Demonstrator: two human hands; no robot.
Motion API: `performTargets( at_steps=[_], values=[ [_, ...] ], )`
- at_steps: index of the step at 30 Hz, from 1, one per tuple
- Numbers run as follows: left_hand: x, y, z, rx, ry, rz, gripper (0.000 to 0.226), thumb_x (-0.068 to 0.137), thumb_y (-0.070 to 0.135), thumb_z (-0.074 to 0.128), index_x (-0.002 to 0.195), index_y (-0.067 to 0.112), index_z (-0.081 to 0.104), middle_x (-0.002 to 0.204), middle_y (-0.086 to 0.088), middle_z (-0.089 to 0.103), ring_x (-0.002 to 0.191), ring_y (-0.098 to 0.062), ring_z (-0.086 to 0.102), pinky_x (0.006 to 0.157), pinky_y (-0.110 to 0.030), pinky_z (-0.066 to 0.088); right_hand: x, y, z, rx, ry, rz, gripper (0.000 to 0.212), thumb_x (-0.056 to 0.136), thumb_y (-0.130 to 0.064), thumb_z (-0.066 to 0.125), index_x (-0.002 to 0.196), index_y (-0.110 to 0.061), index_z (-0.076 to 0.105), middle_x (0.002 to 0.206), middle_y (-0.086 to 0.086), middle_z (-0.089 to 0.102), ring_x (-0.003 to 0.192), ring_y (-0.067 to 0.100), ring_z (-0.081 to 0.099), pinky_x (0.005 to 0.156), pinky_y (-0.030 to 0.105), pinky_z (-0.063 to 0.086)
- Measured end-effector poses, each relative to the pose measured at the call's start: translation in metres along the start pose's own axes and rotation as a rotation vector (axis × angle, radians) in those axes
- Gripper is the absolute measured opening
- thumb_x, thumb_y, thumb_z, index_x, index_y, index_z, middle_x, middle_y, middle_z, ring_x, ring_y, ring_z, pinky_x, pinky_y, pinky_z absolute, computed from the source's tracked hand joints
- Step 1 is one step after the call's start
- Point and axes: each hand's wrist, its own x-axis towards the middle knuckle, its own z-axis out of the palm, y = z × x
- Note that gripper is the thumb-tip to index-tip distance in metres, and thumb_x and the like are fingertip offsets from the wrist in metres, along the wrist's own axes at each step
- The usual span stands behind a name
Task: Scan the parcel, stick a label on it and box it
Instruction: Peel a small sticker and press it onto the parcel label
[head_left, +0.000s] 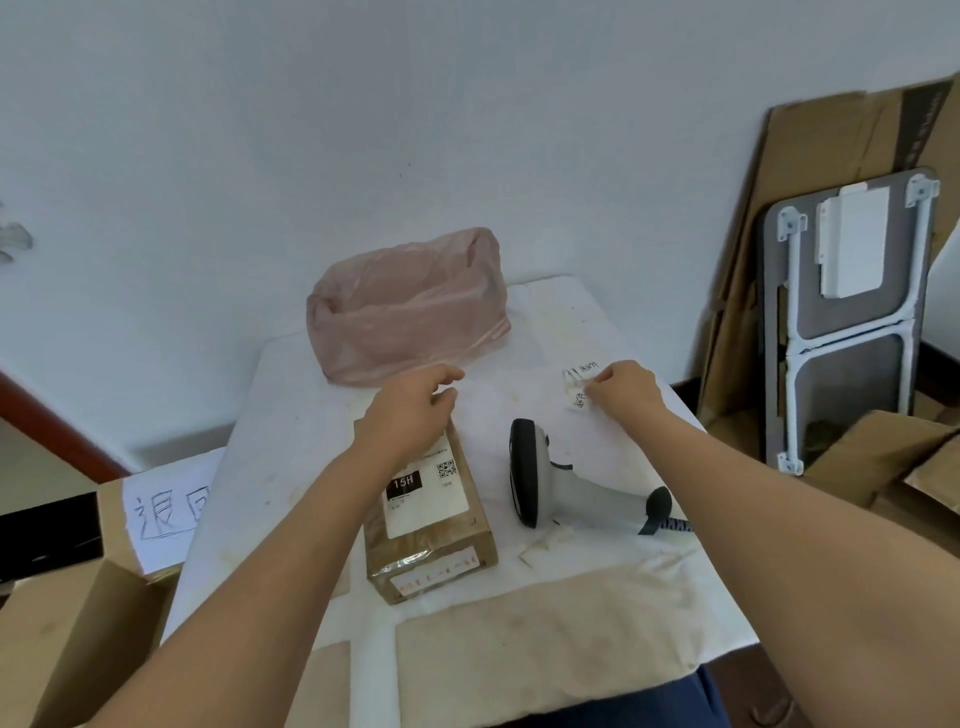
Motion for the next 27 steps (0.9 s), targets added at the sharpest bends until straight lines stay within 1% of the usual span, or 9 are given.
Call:
performTargets(
  at_steps=[4, 7, 9, 10, 15, 19, 22, 24, 27],
  values=[
    [-0.002, 0.008, -0.001, -0.071, 0.044, 0.014, 0.034, 0.103, 0.021, 0.051, 0.134, 0.026, 0.064, 0.134, 0.004, 0.065, 0.12, -0.013, 0.059, 0.09, -0.025, 0.04, -0.006, 0.0, -0.005, 0.225, 0.056, 0.021, 0.008, 0.084, -0.015, 0.063, 0.083, -0.012, 0.07, 0.091, 0.005, 0.064, 0.083, 0.027, 0.058, 0.071, 0.032, 0.046],
    [-0.005, 0.017, 0.0, -0.219, 0.074, 0.0, 0.031, 0.102, 0.022, 0.053, 0.129, 0.026, 0.067, 0.122, 0.008, 0.069, 0.106, -0.009, 0.062, 0.076, -0.017, 0.043, -0.024, -0.01, -0.008, 0.463, 0.083, -0.023, 0.011, 0.085, -0.019, 0.067, 0.074, -0.018, 0.065, 0.092, 0.002, 0.069, 0.087, 0.024, 0.064, 0.071, 0.031, 0.049],
    [-0.008, 0.022, 0.0, -0.357, 0.097, -0.042, 0.025, 0.101, 0.025, 0.056, 0.122, 0.029, 0.07, 0.111, 0.008, 0.071, 0.098, -0.011, 0.064, 0.07, -0.018, 0.045, -0.042, -0.022, -0.009, 0.59, 0.095, -0.064, 0.007, 0.086, -0.018, 0.067, 0.08, -0.015, 0.067, 0.087, -0.002, 0.068, 0.08, 0.018, 0.064, 0.065, 0.025, 0.047],
    [-0.01, 0.023, 0.0, -0.432, 0.103, -0.06, 0.023, 0.1, 0.026, 0.058, 0.119, 0.03, 0.071, 0.107, 0.007, 0.072, 0.096, -0.011, 0.065, 0.071, -0.021, 0.047, -0.053, -0.028, -0.009, 0.637, 0.094, -0.084, 0.006, 0.086, -0.018, 0.068, 0.085, -0.012, 0.068, 0.085, -0.003, 0.067, 0.075, 0.014, 0.063, 0.062, 0.023, 0.045],
    [-0.03, 0.024, -0.004, -0.676, 0.08, -0.117, 0.024, 0.098, 0.02, 0.062, 0.12, 0.021, 0.073, 0.108, 0.004, 0.075, 0.099, -0.011, 0.068, 0.098, -0.032, 0.052, -0.105, -0.055, -0.003, 0.732, 0.059, -0.152, 0.012, 0.087, -0.019, 0.068, 0.094, -0.009, 0.072, 0.082, -0.003, 0.068, 0.064, 0.006, 0.061, 0.062, 0.02, 0.047],
    [-0.057, 0.02, -0.007, -0.837, 0.079, -0.209, 0.022, 0.098, 0.031, 0.062, 0.115, 0.024, 0.076, 0.108, 0.005, 0.076, 0.109, -0.018, 0.068, 0.098, -0.033, 0.053, -0.142, -0.061, 0.013, 0.723, -0.015, -0.17, 0.012, 0.088, -0.021, 0.068, 0.095, -0.012, 0.072, 0.084, -0.003, 0.069, 0.067, 0.006, 0.063, 0.064, 0.021, 0.047],
    [-0.078, 0.012, -0.009, -0.903, 0.052, -0.294, 0.026, 0.093, 0.047, 0.064, 0.103, 0.029, 0.08, 0.103, 0.006, 0.079, 0.103, -0.015, 0.07, 0.098, -0.039, 0.05, -0.163, -0.059, 0.026, 0.72, -0.048, -0.171, 0.01, 0.087, -0.022, 0.069, 0.091, -0.013, 0.072, 0.08, -0.004, 0.069, 0.067, 0.007, 0.063, 0.065, 0.022, 0.047],
    [-0.089, 0.007, -0.012, -0.958, 0.069, -0.295, 0.028, 0.094, 0.044, 0.064, 0.101, 0.023, 0.081, 0.1, 0.003, 0.079, 0.093, -0.012, 0.07, 0.092, -0.035, 0.052, -0.173, -0.058, 0.033, 0.715, -0.05, -0.172, 0.007, 0.087, -0.022, 0.069, 0.087, -0.015, 0.071, 0.078, -0.005, 0.069, 0.065, 0.006, 0.062, 0.064, 0.021, 0.046],
    [-0.104, 0.001, -0.014, -0.996, 0.084, -0.289, 0.027, 0.093, 0.039, 0.067, 0.105, 0.018, 0.08, 0.102, -0.001, 0.079, 0.088, -0.01, 0.067, 0.093, -0.031, 0.055, -0.185, -0.058, 0.039, 0.724, -0.052, -0.179, 0.007, 0.086, -0.021, 0.069, 0.086, -0.014, 0.07, 0.079, -0.003, 0.069, 0.063, 0.006, 0.061, 0.065, 0.023, 0.046]
  ],
)
